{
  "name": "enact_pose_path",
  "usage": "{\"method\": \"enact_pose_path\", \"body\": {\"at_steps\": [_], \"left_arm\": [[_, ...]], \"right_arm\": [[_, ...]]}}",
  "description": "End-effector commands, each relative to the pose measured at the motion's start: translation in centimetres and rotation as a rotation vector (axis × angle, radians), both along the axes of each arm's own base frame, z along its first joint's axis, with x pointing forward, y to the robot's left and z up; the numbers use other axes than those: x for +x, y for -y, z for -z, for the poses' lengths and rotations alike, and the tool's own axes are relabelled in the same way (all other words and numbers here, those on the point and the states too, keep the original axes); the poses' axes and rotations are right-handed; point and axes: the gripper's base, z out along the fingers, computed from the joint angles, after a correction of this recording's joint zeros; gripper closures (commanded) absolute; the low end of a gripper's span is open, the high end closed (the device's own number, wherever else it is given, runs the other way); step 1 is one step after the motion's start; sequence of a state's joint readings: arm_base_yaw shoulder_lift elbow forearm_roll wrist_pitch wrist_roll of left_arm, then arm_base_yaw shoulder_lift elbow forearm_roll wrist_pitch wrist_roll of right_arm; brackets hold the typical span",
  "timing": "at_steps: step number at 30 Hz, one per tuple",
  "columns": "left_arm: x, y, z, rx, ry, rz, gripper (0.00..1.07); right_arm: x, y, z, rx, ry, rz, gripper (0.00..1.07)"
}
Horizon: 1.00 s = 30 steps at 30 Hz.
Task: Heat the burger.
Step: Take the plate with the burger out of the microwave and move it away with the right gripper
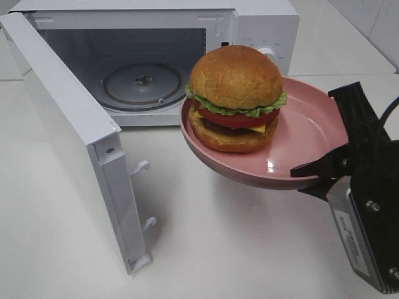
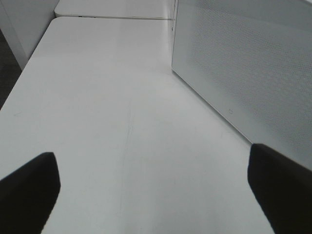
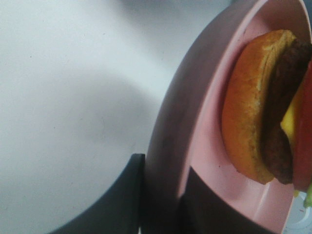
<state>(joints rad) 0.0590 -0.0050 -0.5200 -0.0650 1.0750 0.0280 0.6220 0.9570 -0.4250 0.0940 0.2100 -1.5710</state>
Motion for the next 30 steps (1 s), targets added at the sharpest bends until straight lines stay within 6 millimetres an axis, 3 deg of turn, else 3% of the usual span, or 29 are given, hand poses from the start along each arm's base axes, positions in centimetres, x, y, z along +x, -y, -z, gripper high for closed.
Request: {"method": "enact_pose_path", "body": {"at_steps": [1,18,30], "left_arm": [[-0.2,0.1,0.1,-0.006,0.021,0.001,0.09],[-0.2,0.1,0.1,-0.006,0.021,0.001,0.09],[-0.2,0.1,0.1,-0.006,0.021,0.001,0.09]], "right_arm": [[0.0,0.3,-1.2,0.042,0.073,0.024,1.07],[-0.1,2.2,-1.2,-0.047,0.049,0.193,1.07],[0.2,3.7,-1.1,-0.030,0.024,0.444,1.07]]}}
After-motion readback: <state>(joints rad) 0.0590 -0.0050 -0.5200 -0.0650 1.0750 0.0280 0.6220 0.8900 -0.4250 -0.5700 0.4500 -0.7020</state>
